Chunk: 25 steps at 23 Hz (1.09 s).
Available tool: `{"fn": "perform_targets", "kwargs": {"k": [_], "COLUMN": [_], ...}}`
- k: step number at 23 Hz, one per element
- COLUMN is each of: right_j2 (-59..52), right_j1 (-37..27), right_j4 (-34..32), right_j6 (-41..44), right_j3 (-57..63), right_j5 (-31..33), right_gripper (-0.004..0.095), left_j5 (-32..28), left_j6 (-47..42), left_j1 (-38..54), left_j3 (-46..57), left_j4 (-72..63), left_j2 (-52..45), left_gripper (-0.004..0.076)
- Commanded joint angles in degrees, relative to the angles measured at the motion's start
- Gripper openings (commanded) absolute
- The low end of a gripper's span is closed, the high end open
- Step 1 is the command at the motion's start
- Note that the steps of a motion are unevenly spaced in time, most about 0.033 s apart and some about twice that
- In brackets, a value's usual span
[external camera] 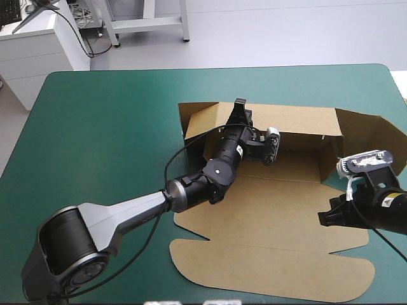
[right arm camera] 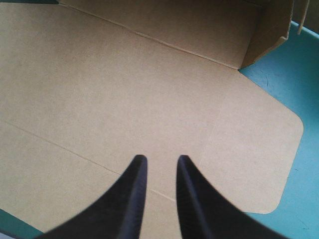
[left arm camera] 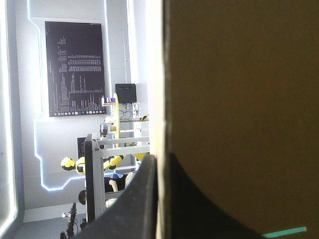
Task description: Fold the box
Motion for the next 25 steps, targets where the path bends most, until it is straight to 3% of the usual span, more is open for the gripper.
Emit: {"fn": "perform_targets", "kwargs": {"k": [1,2,4,7,9,10,14,25], "right_j2": [-0.4,-0.4,-0.4,-0.4,0.1,1.0,9.9,32.9], "right_j1": [-0.4,-0.4,-0.4,-0.4,-0.4,-0.4,-0.4,-0.5], "right_j4": [1.8,2.4,3.9,5.3,2.8,0.5,-10.2,-10.3], "right_j6": [-0.2,-0.3,-0.3,-1.0,4.1,6.1,14.5,17.3], "right_j3": [-1.4,-1.4,-1.4,-1.4,-2.4,-3.9,-15.9,-38.1], "right_j5": [-2.2,-2.2,-2.2,-4.9,-15.2,-17.2,-16.9,-14.9], "right_gripper": [0.0502,0.0656,0.0732,0.0706,0.0666,0.0647,0.0558,0.0486], "left_j5": [-0.3,-0.6,-0.6,-1.3,-1.3,-1.3,-2.6,-2.9], "left_j6": [-0.7,-0.7,-0.7,-0.7,-0.7,-0.7,-0.1,-0.1], "left_j1": [-0.3,-0.3,-0.3,-0.3,-0.3,-0.3,-0.3,-0.3], "left_j3": [-1.0,-1.0,-1.0,-1.0,-1.0,-1.0,-1.0,-1.0], "left_j4": [1.3,1.3,1.1,1.1,1.1,1.1,1.1,1.3], "left_j2": [-3.2,-3.2,-3.2,-3.2,-3.2,-3.2,-3.2,-3.2], "left_gripper": [-0.0008,-0.0008,-0.0008,-0.0008,-0.0008,-0.0008,-0.0008,-0.0008]}}
